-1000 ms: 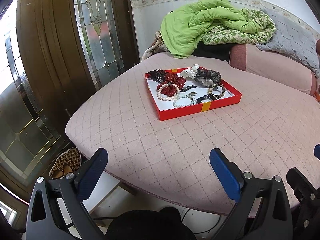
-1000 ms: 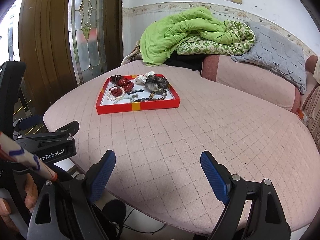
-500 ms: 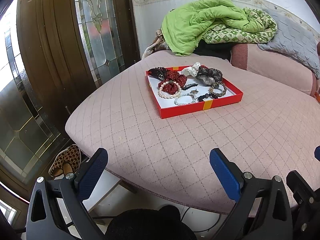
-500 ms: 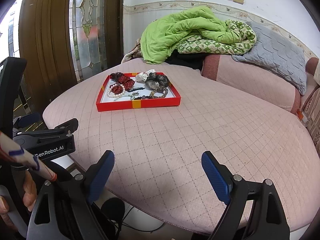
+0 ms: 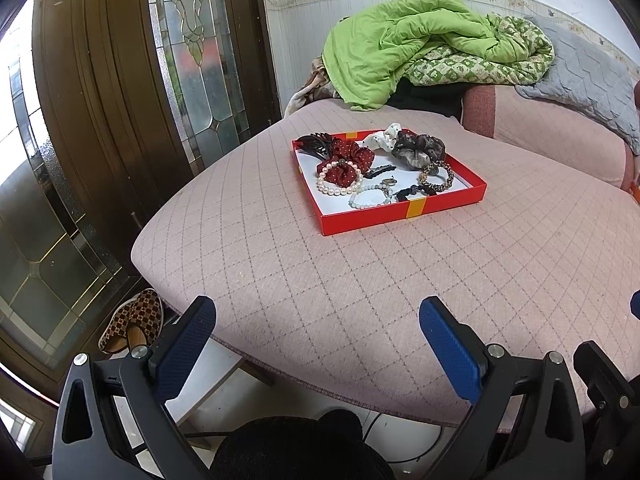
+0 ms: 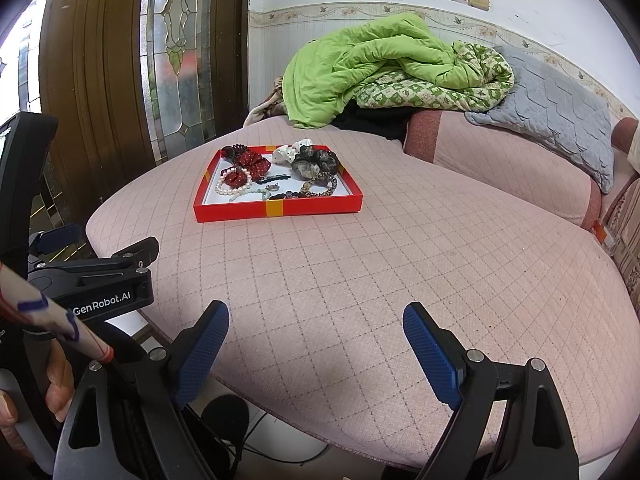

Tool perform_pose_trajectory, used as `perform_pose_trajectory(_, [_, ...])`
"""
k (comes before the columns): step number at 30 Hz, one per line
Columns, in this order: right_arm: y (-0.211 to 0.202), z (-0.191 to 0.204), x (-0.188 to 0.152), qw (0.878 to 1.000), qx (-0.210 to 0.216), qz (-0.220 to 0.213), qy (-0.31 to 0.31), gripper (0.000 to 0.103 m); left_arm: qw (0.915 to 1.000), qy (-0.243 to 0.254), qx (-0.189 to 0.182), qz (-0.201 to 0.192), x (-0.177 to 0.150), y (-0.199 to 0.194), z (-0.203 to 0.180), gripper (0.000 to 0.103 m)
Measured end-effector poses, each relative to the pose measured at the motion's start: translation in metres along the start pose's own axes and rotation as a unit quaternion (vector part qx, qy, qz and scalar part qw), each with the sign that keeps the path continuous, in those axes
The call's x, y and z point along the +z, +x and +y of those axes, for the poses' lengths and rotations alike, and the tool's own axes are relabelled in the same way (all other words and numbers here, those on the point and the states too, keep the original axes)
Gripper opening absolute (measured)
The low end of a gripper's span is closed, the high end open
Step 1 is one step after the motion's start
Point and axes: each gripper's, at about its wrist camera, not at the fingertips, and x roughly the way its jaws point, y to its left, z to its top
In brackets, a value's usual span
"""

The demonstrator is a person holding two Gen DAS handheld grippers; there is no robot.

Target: Organize jewelry

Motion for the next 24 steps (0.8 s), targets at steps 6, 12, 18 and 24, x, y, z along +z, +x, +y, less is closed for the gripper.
perform_pose_trajectory(6, [0.0000, 0.0003, 0.0001, 1.000, 0.000, 0.000, -0.001, 0.092, 1.0000, 0.000, -0.001, 0.001, 0.0000, 0.0000, 0.0001, 0.101])
perform_pose_trajectory(12, [0.0002, 0.0010, -0.0003, 1.000, -0.001, 0.001, -0.001, 0.092, 1.0000, -0.001, 0.001, 0.000, 0.0001, -0.0002, 0.0001, 0.101])
perform_pose_trajectory(18, [-0.0002, 0.0001, -0.0006, 1.000, 0.000, 0.002, -0.001, 0.092, 1.0000, 0.000, 0.000, 0.000, 0.0009, 0.0008, 0.0011, 0.101])
perform_pose_trajectory(24, [-0.0006, 0.0004, -0.0005, 1.000, 0.000, 0.001, -0.002, 0.092, 1.0000, 0.000, 0.000, 0.000, 0.0005, 0.0017, 0.0033, 0.101])
